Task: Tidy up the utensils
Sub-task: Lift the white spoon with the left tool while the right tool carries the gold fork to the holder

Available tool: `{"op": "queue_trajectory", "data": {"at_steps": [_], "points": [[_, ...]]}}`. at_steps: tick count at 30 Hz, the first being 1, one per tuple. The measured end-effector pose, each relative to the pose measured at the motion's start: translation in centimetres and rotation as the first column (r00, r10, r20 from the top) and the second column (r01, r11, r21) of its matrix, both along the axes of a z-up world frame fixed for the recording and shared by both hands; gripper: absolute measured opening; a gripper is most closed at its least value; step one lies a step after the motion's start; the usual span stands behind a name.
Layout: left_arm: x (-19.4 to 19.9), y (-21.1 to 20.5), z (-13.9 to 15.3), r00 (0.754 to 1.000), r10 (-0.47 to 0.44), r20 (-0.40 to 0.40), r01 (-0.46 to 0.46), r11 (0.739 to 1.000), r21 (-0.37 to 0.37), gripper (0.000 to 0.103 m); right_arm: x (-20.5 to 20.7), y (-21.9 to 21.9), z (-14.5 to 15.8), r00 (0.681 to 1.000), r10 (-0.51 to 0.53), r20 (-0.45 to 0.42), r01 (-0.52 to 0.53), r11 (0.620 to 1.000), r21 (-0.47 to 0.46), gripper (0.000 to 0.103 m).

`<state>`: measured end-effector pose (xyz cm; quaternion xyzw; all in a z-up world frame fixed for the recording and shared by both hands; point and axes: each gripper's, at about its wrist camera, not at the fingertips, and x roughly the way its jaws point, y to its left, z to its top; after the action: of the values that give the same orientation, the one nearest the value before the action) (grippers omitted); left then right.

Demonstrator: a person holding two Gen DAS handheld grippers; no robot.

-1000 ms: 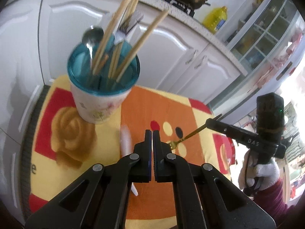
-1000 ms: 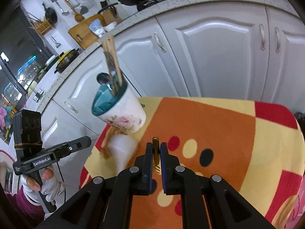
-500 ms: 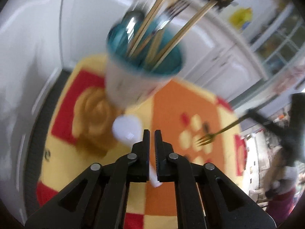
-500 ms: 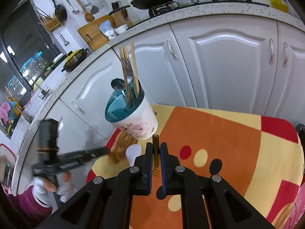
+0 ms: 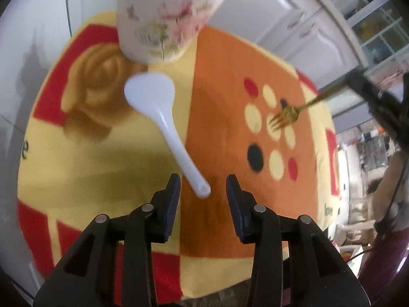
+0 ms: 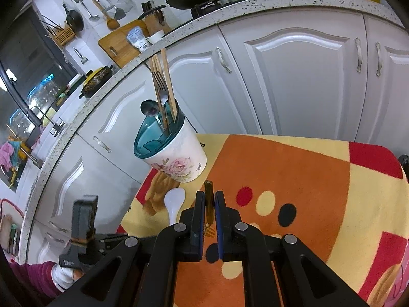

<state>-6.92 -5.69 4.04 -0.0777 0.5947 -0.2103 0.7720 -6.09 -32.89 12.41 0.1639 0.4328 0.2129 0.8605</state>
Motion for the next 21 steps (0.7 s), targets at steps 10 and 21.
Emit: {"op": "queue_trajectory", "data": {"at_steps": [10, 21], "points": [[0.8, -0.9, -1.1, 0.999, 0.048, -0.017, -0.047, 0.998, 0.035, 0.023, -0.2, -0.5, -0.1, 1.0, -0.005, -0.005, 0.005, 1.0, 0.003, 0.007], [-0.2, 1.4, 2.0, 0.993, -0.029, 0.114, 0.024, 0.999, 0.047, 0.012, -0.2, 0.1, 0.2, 1.0, 0.009, 0.005, -0.009, 1.0, 0.007, 0.007]]}}
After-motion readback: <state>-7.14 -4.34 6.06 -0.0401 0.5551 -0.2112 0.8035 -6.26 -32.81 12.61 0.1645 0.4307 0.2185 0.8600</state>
